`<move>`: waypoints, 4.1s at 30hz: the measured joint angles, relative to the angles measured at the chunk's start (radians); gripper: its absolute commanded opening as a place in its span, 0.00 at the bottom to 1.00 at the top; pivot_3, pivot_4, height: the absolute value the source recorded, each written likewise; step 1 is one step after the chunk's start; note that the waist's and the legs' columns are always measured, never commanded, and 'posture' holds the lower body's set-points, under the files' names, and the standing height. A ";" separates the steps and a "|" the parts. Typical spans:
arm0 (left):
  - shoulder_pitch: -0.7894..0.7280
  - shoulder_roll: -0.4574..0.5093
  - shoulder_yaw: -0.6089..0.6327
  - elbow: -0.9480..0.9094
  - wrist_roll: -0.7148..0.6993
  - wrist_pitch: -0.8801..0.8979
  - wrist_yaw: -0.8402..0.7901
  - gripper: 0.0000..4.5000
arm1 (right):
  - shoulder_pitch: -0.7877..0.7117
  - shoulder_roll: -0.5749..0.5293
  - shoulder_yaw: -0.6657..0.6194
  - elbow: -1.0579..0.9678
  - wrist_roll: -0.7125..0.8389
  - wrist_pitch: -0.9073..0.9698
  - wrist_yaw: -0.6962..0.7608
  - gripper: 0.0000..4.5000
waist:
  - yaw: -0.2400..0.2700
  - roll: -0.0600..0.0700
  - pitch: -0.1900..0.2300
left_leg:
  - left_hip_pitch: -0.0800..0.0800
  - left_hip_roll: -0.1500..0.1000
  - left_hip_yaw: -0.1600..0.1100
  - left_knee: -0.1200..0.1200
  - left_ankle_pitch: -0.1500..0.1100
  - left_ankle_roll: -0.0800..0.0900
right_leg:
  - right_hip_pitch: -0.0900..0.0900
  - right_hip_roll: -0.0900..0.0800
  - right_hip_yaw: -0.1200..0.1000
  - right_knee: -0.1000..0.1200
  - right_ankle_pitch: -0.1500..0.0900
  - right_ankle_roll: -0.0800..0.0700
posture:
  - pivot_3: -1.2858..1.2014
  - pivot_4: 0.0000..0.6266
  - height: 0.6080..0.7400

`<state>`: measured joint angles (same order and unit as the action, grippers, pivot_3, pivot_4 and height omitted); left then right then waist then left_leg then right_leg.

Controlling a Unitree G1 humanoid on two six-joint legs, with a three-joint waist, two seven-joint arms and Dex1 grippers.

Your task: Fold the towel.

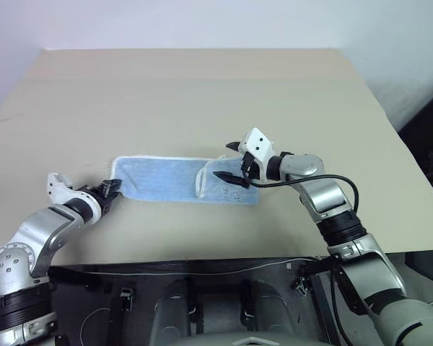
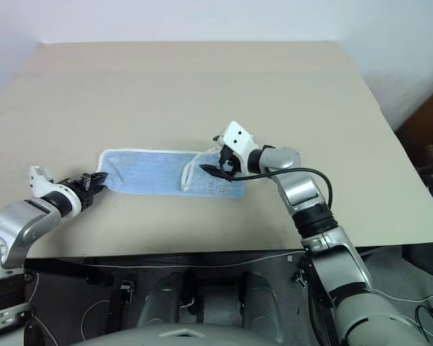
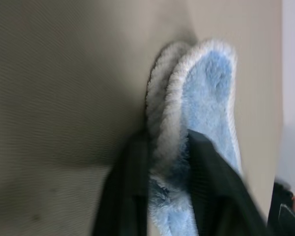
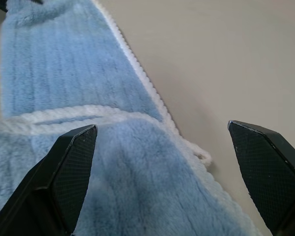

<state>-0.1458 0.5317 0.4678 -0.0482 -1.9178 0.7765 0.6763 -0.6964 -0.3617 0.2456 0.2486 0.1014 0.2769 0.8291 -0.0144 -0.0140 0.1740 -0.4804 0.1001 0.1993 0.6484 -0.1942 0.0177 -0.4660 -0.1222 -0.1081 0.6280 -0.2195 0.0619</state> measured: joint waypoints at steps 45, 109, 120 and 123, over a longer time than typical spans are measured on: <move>-0.731 -0.048 -0.603 0.288 0.721 0.481 -1.036 0.01 | 0.114 -0.069 -0.336 -0.187 0.258 0.238 -0.207 1.00 | -0.001 0.000 0.001 | 0.001 0.001 -0.005 0.002 0.006 -0.008 | 0.004 0.003 -0.004 0.004 0.000 0.007 | 0.52 0.24 0.64; -0.345 -0.018 -0.691 0.230 1.649 -0.460 -1.714 0.00 | 0.212 0.108 -0.120 -0.075 0.329 0.277 -0.057 0.00 | -0.003 0.003 -0.002 | 0.003 0.003 -0.008 0.013 0.001 0.000 | 0.005 0.003 -0.005 0.009 -0.002 0.004 | 0.52 0.24 0.64; -0.298 -0.070 -0.561 0.175 1.520 -0.349 -1.694 0.04 | 0.147 0.117 -0.166 -0.035 0.366 0.300 0.024 0.27 | -0.004 0.004 -0.003 | -0.001 0.004 -0.009 0.014 0.001 0.000 | 0.005 0.003 -0.006 0.009 -0.001 0.003 | 0.52 0.24 0.64; -0.297 -0.049 -0.506 0.115 1.466 -0.278 -1.685 0.20 | 0.128 0.071 -0.197 -0.093 0.423 0.375 0.053 0.50 | -0.002 0.004 -0.003 | 0.000 0.004 -0.009 0.014 0.001 0.000 | 0.005 0.003 -0.006 0.009 -0.001 0.003 | 0.52 0.24 0.64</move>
<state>-0.4426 0.4830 -0.0384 0.0668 -0.4520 0.4984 -1.0083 -0.5680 -0.2910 0.0486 0.1556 0.5247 0.6520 0.8821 -0.0160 -0.0100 0.1711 -0.4807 0.1040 0.1901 0.6621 -0.1936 0.0179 -0.4610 -0.1192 -0.1137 0.6374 -0.2209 0.0651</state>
